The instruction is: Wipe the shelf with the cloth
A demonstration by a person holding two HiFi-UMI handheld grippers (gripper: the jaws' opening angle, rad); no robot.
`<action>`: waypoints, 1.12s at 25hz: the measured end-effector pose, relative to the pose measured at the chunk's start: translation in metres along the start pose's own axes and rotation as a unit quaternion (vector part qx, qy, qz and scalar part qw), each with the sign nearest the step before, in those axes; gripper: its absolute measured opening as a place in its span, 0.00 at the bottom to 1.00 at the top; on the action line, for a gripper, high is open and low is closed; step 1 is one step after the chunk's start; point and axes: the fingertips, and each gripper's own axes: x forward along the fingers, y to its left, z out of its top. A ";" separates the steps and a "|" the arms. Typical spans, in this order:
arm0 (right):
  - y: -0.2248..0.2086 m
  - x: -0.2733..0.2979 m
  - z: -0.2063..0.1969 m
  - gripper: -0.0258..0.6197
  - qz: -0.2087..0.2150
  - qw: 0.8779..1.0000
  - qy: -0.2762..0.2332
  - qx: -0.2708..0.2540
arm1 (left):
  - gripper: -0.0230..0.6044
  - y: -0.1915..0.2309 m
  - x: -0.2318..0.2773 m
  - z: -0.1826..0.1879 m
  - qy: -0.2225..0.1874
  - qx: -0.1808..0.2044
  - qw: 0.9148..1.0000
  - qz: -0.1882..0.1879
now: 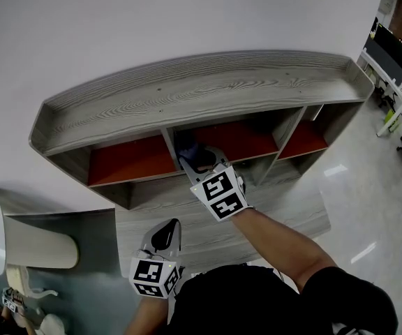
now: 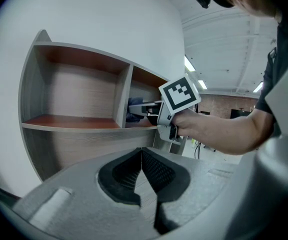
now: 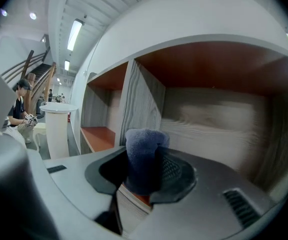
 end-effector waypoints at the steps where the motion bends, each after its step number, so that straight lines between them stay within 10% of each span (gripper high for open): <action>1: 0.001 0.001 -0.004 0.26 0.000 1.000 0.007 0.001 | 0.05 0.000 0.000 0.000 0.000 0.000 1.000 0.000; 28: -0.045 -0.019 -0.047 0.26 -0.056 0.996 0.062 0.009 | 0.05 -0.018 0.015 0.004 0.000 0.008 1.000 -0.029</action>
